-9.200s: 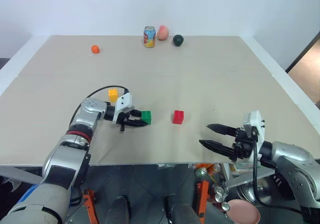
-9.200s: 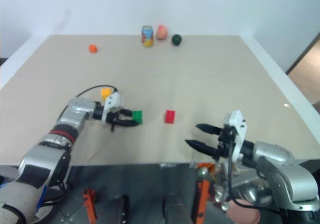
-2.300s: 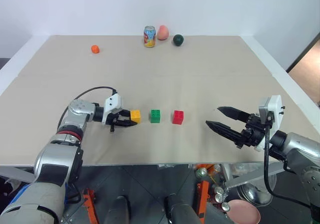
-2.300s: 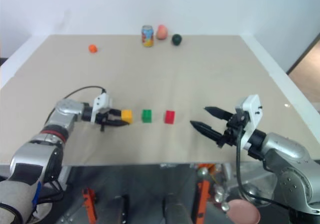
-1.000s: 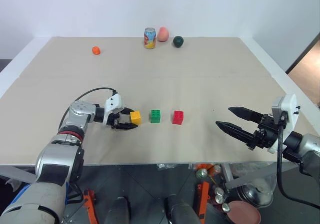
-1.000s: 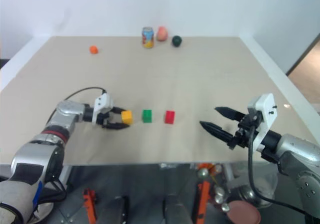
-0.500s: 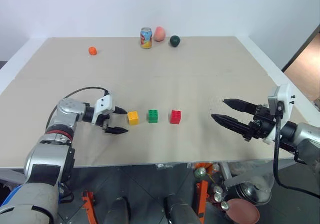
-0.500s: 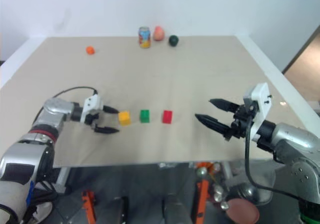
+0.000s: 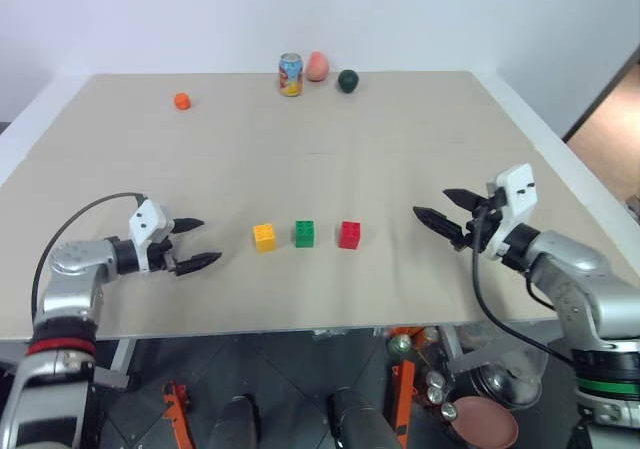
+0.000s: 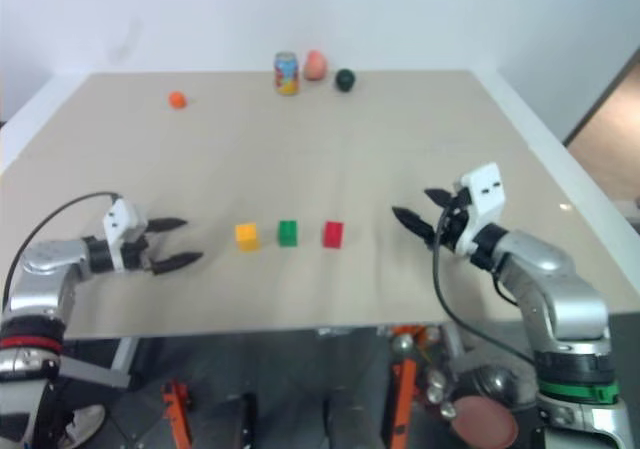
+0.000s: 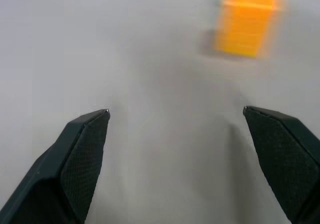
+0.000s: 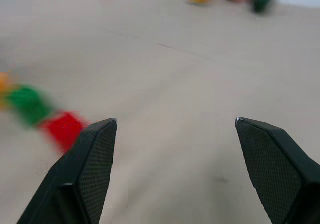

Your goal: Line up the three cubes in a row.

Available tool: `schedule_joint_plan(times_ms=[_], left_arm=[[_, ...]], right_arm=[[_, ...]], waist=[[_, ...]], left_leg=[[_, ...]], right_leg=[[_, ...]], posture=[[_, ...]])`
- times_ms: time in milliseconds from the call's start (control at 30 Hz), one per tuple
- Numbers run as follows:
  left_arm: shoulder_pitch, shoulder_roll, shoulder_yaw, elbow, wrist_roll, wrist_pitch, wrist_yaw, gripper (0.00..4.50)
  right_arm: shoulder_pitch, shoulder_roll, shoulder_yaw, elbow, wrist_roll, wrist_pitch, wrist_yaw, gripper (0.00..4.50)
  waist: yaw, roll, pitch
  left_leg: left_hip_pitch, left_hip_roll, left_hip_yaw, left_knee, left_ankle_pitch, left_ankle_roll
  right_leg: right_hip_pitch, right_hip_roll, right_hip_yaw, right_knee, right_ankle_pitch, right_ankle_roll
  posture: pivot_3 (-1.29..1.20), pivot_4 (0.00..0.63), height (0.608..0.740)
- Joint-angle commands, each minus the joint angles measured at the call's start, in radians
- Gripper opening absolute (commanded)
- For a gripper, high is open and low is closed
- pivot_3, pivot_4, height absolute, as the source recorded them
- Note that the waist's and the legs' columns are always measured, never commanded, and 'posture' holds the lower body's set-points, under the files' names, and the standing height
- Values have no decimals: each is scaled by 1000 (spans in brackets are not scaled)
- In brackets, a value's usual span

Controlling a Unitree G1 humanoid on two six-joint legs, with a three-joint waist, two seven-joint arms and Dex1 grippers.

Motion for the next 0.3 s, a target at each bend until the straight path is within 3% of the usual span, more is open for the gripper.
schedule_joint_plan(times_ms=[33, 167, 300], left_arm=[[114, -114, 113, -373, -113, 290, 317, 4435], [264, -291, 109, -629, -115, 370, 558, 4435], [303, -352, 85, -672, -101, 404, 676, 4435]], right_arm=[[-68, 74, -12, 74, -74, -75, -107, 3916], [-113, 181, -14, 166, -106, -115, -178, 3916], [-137, 249, -8, 226, -124, -145, -195, 3916]], waist=[[0, 0, 0], [-2, 0, 0], [-2, 0, 0]], left_leg=[[0, 0, 1, 0, 0, 0], [1, 0, 3, 1, 0, 0], [2, 0, 1, 1, 0, 0]], right_leg=[[0, 0, 0, 0, 1, 1], [2, -1, 1, -1, 1, 3], [2, 1, 1, 0, 2, 1]], posture=[[0, 150, 740], [0, 150, 740], [0, 150, 740]])
